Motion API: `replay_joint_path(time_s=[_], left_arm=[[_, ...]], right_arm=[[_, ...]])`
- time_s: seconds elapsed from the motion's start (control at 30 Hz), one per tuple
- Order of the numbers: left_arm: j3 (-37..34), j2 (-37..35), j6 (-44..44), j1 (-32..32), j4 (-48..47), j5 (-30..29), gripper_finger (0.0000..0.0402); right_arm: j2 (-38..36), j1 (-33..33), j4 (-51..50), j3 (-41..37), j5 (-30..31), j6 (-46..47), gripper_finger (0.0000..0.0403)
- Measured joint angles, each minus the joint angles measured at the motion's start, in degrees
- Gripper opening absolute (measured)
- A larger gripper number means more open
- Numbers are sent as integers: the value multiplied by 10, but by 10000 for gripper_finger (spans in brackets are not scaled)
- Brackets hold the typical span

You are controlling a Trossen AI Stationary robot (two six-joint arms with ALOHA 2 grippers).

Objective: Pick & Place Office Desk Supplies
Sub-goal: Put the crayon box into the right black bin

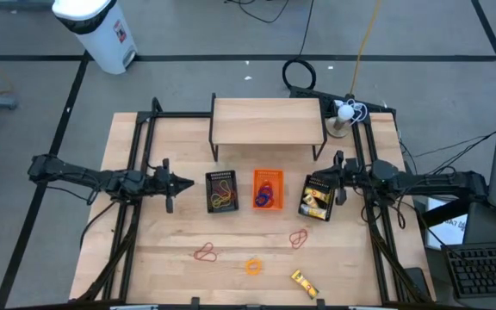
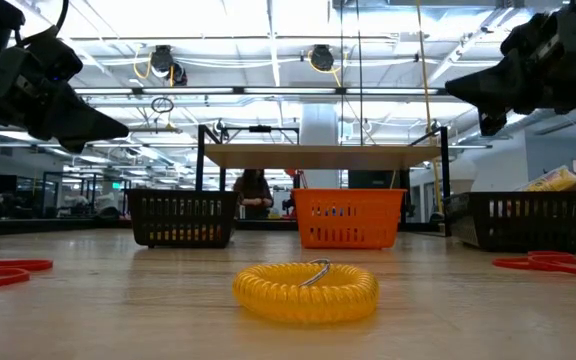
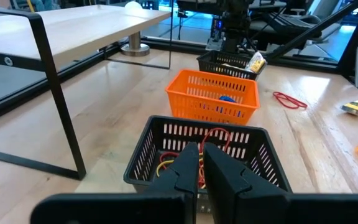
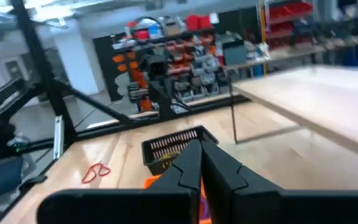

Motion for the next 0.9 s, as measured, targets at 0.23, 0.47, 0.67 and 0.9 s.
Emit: replay_joint_path(time_s=[0.23, 0.47, 0.67, 0.9], left_arm=[[0, 0, 11, 0, -1, 0, 26], [0, 0, 11, 0, 0, 0, 26], [0, 0, -4, 0, 2, 0, 26], [0, 0, -20, 0, 2, 1, 26]], right_arm=[[104, 102, -153, 134, 82, 41, 1], [299, 258, -277, 309, 202, 85, 0], [472, 367, -429, 475, 227, 197, 0], [660, 457, -590, 652, 226, 330, 0]])
